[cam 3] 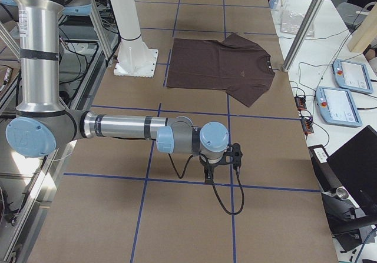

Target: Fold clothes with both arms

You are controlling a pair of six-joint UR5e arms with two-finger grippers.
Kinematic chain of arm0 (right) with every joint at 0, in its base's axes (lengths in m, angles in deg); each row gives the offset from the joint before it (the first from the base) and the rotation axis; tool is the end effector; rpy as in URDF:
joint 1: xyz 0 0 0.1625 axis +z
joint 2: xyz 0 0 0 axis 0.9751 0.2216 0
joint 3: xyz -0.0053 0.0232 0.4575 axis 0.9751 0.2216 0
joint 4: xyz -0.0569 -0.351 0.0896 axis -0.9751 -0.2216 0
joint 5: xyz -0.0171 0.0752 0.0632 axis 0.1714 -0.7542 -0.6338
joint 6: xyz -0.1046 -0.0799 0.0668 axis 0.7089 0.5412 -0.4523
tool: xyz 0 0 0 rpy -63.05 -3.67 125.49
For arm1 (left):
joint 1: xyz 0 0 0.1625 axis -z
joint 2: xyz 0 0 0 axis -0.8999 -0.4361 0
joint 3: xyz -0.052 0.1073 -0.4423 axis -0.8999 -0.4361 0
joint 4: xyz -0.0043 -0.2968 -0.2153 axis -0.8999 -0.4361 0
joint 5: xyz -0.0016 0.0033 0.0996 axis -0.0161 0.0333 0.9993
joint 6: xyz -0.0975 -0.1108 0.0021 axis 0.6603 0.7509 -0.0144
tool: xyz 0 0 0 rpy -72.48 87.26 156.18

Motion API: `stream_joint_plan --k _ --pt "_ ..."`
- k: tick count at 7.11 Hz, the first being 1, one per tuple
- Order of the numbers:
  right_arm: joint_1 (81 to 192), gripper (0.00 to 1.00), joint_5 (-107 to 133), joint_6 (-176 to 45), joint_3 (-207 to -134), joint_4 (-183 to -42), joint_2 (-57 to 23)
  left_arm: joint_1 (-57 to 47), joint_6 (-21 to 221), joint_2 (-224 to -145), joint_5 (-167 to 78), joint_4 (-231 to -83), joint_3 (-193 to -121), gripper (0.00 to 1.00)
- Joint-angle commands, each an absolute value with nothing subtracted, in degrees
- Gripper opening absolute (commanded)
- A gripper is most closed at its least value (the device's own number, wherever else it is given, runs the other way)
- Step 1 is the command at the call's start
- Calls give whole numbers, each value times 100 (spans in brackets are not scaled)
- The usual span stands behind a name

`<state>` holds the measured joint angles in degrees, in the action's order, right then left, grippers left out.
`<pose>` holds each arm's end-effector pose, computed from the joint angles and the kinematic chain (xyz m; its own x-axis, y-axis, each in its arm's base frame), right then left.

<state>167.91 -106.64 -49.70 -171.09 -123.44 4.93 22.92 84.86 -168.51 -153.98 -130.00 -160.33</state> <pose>0.0216 -0.4305 0.6961 0.6101 -0.0240 0.7919 -0.0217 0.9987 0.0470 -0.0116 -0.4803 0.6714 0.7475 0.1254 -0.6523 -0.0584 0.9906 0.1235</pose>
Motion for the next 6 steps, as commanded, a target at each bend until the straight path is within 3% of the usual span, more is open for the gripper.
stream_joint_plan --k 1,2,6 --pt "16275 100 -10704 -5067 -16789 -11819 -400 2269 8526 -17149 -15816 -13458 -15998 100" --pt "15793 100 -10712 -5085 -16603 -11826 -867 2173 8552 -17133 -15836 -14132 -15980 100" --pt "14271 100 -9787 -7425 -15770 -11493 -2423 2129 8552 -17379 -15836 -14559 -15867 100"
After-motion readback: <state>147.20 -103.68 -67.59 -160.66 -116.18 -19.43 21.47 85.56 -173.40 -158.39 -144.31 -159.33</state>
